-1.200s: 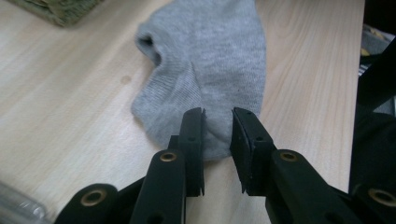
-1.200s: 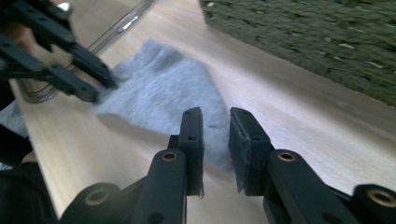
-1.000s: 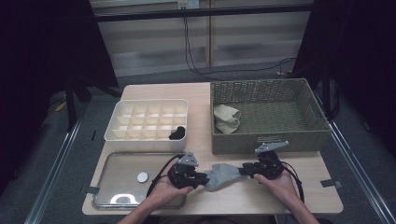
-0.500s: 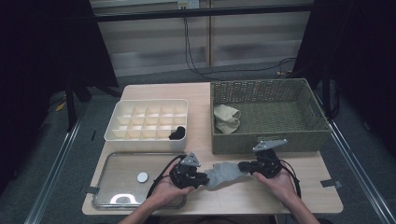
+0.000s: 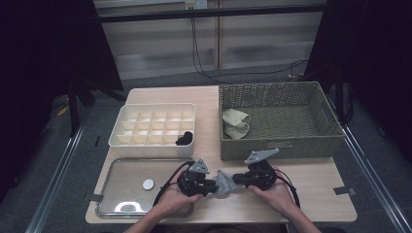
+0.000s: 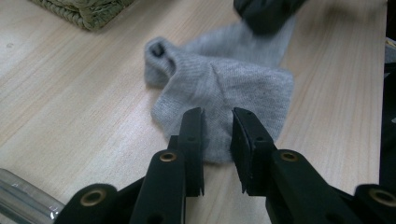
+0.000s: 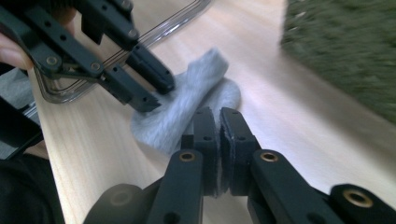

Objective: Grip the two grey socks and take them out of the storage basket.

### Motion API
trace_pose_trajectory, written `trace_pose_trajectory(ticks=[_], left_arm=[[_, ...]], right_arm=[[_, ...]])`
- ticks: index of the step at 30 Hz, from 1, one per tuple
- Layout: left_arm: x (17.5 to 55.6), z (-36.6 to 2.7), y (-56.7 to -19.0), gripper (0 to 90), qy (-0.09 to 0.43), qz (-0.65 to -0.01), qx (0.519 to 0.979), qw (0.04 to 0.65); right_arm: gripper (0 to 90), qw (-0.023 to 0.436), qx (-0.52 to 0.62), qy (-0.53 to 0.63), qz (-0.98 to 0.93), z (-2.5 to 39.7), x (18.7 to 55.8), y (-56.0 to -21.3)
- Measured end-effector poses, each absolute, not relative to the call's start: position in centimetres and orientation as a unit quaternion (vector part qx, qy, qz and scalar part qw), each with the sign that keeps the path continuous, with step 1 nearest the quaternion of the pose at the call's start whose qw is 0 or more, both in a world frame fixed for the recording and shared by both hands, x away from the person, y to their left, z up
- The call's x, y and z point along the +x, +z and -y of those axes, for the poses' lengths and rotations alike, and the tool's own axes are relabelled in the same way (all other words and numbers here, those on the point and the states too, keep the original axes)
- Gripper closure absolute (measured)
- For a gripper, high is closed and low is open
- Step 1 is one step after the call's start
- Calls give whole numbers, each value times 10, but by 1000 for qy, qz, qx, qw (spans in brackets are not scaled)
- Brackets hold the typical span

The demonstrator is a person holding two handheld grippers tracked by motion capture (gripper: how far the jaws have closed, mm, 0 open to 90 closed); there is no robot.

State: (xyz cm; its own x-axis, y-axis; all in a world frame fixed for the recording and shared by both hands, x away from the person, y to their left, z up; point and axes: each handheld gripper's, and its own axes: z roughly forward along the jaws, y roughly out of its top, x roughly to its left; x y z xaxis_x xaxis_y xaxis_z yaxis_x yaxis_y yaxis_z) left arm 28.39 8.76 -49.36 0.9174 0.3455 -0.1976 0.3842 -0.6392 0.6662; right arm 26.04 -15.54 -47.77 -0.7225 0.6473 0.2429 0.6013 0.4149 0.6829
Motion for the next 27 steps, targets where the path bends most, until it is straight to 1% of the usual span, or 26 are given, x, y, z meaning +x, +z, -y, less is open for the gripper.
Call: trace_pose_trajectory(ticks=[6, 9, 13, 16, 19, 22, 23, 24, 27], left_arm=[[284, -88, -494, 736, -27, -200, 904, 377], [283, -88, -493, 733, -28, -198, 906, 373], [282, -90, -493, 739, -27, -199, 907, 371], [282, -91, -493, 744, -28, -201, 906, 371], [282, -92, -493, 744, -29, -200, 906, 372], [281, -93, -492, 742, -29, -191, 907, 374], [280, -93, -492, 739, -33, -195, 902, 383], [281, -94, -489, 733, -34, -190, 906, 377], [280, -97, -486, 720, -33, -197, 896, 396]], right_arm=[[863, 23, 362, 390, -846, 143, 259, -484], [868, 30, 359, 387, -849, 144, 259, -484], [869, 45, 373, 392, -840, 158, 261, -476], [869, 67, 391, 395, -828, 175, 263, -471], [867, 73, 402, 398, -821, 186, 263, -469], [835, 57, 403, 393, -825, 191, 262, -474], [813, 55, 404, 391, -825, 191, 260, -476], [768, 49, 406, 390, -825, 191, 259, -478], [734, 53, 411, 390, -822, 192, 256, -476]])
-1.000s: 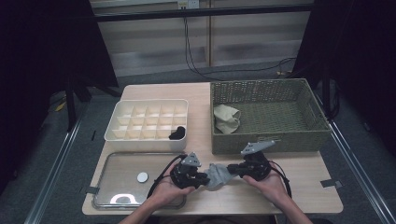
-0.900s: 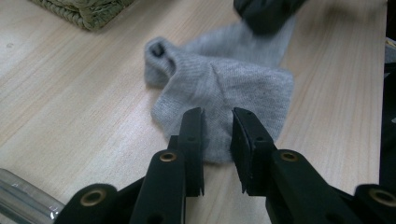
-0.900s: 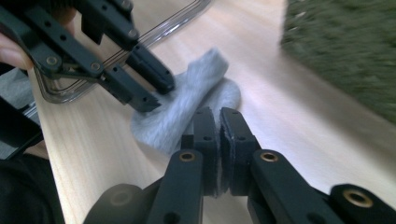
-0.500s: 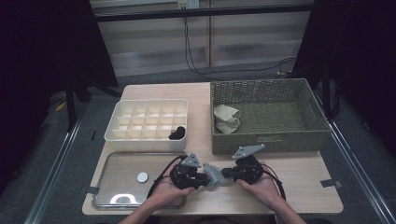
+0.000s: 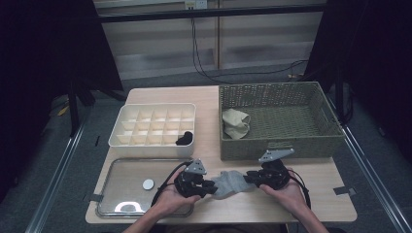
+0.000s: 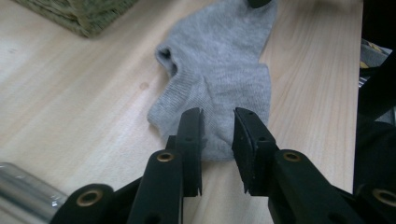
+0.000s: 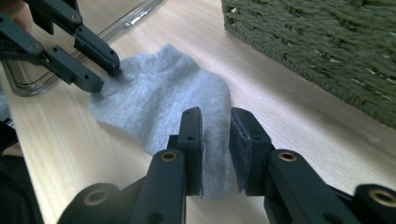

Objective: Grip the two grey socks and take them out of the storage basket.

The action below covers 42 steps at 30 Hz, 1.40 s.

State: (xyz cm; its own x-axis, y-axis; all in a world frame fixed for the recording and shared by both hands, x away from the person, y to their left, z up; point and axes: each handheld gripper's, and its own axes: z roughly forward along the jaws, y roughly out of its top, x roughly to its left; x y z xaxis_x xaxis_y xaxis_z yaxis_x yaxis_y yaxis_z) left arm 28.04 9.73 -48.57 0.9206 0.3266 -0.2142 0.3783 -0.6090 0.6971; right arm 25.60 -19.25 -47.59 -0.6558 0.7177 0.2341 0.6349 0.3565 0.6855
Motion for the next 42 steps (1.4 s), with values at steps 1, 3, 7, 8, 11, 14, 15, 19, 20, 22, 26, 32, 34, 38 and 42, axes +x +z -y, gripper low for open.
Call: trace_pose_trajectory(ticks=[1, 3, 7, 8, 11, 14, 15, 19, 20, 22, 26, 32, 34, 38, 42], left_arm=[[281, -99, -484, 715, -30, -198, 896, 396], [282, -103, -482, 714, -31, -207, 888, 409], [284, -114, -474, 705, -20, -215, 886, 411], [285, -118, -471, 703, -17, -217, 885, 412], [284, -130, -470, 691, -16, -230, 880, 415], [283, -139, -471, 675, -11, -238, 877, 417], [283, -141, -471, 661, -7, -238, 877, 417], [280, -153, -471, 581, 5, -257, 869, 423], [280, -155, -471, 585, 6, -260, 867, 425], [282, -156, -471, 585, 7, -264, 865, 427], [284, -157, -471, 584, 6, -265, 863, 430], [283, -155, -474, 573, 3, -265, 865, 427], [284, -154, -475, 573, 3, -260, 867, 425], [282, -154, -475, 574, 1, -260, 867, 424], [282, -155, -476, 578, 1, -261, 866, 426]], right_arm=[[721, 53, 413, 395, -819, 193, 256, -474], [711, 53, 409, 402, -818, 191, 256, -470], [720, 46, 397, 405, -822, 175, 257, -466], [731, 41, 393, 405, -824, 171, 257, -466], [792, 20, 373, 405, -834, 152, 258, -468], [779, 0, 360, 393, -846, 133, 259, -472], [770, -3, 357, 388, -850, 128, 260, -473], [728, -18, 344, 386, -856, 109, 260, -477], [719, -23, 340, 386, -857, 105, 259, -478], [715, -30, 334, 380, -862, 97, 258, -482], [701, -34, 326, 373, -868, 90, 258, -488], [741, -16, 324, 366, -872, 87, 256, -494], [810, -11, 328, 369, -870, 88, 255, -495], [877, -10, 331, 367, -869, 91, 257, -496], [887, -22, 334, 372, -866, 93, 259, -496]])
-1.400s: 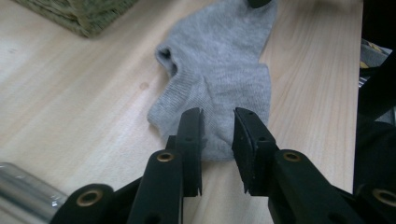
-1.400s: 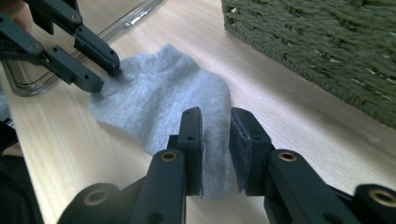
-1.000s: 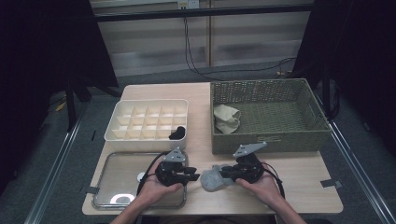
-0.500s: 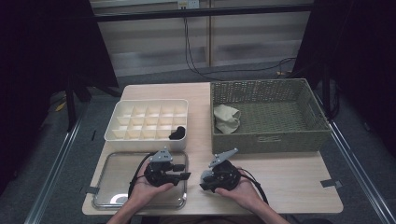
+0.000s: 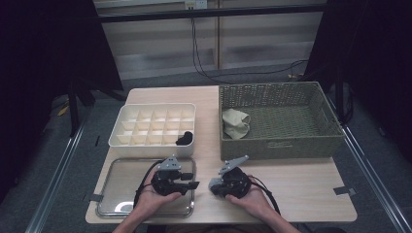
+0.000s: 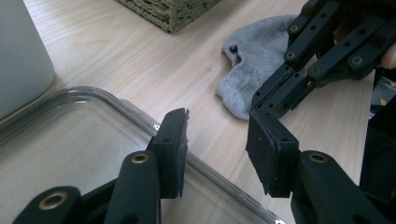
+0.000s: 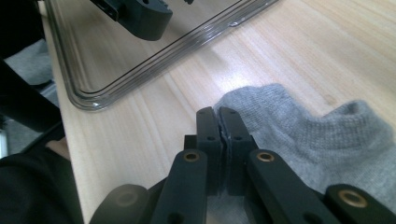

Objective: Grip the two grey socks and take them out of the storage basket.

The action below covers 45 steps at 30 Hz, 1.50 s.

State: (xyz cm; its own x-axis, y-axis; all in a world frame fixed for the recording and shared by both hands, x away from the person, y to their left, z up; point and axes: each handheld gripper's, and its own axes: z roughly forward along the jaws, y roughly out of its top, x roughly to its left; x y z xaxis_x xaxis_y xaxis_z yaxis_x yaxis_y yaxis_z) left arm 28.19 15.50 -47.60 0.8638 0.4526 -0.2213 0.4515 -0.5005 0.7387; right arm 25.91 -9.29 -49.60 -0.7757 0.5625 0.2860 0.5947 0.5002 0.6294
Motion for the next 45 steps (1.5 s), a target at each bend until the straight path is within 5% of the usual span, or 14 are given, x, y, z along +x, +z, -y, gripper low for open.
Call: trace_pose_trajectory(ticks=[20, 45], left_arm=[[282, -141, -478, 620, -3, -246, 870, 426], [283, -141, -471, 677, 3, -237, 866, 441]], right_arm=[[888, 6, -374, -482, 793, 138, 274, -449], [888, -9, -365, -539, 759, 132, 268, -408]])
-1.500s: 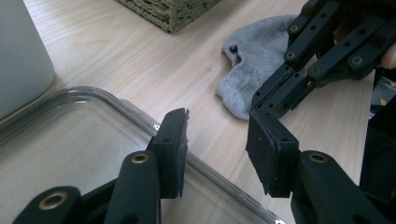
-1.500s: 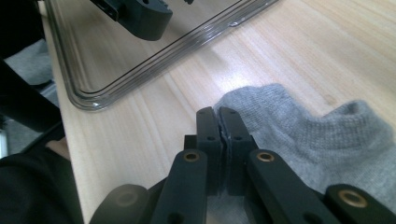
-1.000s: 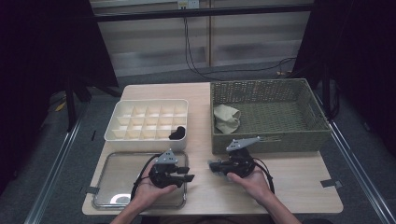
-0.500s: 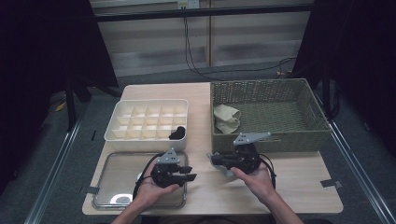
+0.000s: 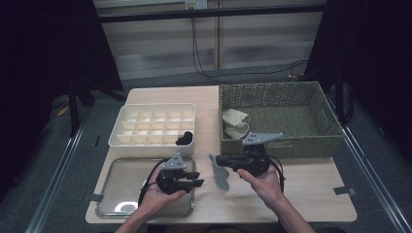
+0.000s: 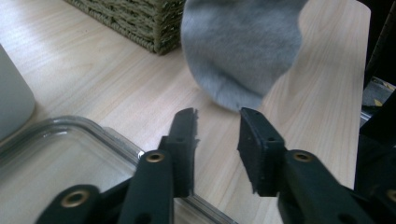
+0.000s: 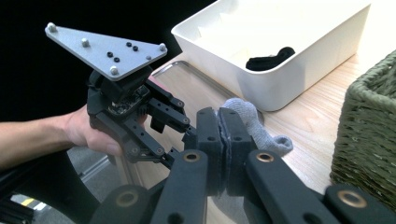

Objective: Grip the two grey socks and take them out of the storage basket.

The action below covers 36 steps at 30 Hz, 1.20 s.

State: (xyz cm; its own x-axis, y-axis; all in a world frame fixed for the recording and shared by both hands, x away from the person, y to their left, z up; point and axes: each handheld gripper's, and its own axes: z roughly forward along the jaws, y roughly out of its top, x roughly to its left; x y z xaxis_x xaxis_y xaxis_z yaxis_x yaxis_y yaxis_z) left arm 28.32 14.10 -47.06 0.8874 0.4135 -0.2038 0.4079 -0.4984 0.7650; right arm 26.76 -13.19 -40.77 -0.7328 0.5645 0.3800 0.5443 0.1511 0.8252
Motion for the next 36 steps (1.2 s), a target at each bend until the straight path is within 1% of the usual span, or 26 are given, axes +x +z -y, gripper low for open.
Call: trace_pose_trajectory(ticks=[3, 6, 9, 13, 21, 27, 29, 30, 34, 36], left_arm=[[285, -136, -468, 708, 1, -233, 863, 447], [286, -126, -464, 720, -3, -225, 863, 451], [285, -112, -463, 721, -13, -214, 864, 456], [281, -90, -467, 720, -27, -195, 873, 446], [274, -64, -476, 717, -49, -178, 883, 432], [271, -58, -489, 722, -47, -170, 899, 400], [273, -57, -494, 723, -46, -178, 896, 403], [275, -59, -493, 722, -41, -174, 903, 391], [277, -61, -496, 707, -40, -173, 903, 391], [277, -63, -495, 696, -33, -169, 909, 380]], right_arm=[[888, 10, 376, 529, -761, 136, 269, -417], [888, 8, 391, 521, -759, 144, 271, -427], [888, 10, 398, 515, -759, 151, 271, -432], [888, 17, 409, 508, -758, 160, 270, -436], [887, 24, 422, 498, -757, 173, 267, -445], [888, 23, 424, 494, -758, 177, 266, -448], [888, 23, 427, 492, -758, 180, 264, -449], [887, 26, 427, 490, -759, 183, 263, -450], [887, 33, 440, 482, -757, 195, 260, -457], [887, 38, 445, 474, -759, 201, 257, -461]])
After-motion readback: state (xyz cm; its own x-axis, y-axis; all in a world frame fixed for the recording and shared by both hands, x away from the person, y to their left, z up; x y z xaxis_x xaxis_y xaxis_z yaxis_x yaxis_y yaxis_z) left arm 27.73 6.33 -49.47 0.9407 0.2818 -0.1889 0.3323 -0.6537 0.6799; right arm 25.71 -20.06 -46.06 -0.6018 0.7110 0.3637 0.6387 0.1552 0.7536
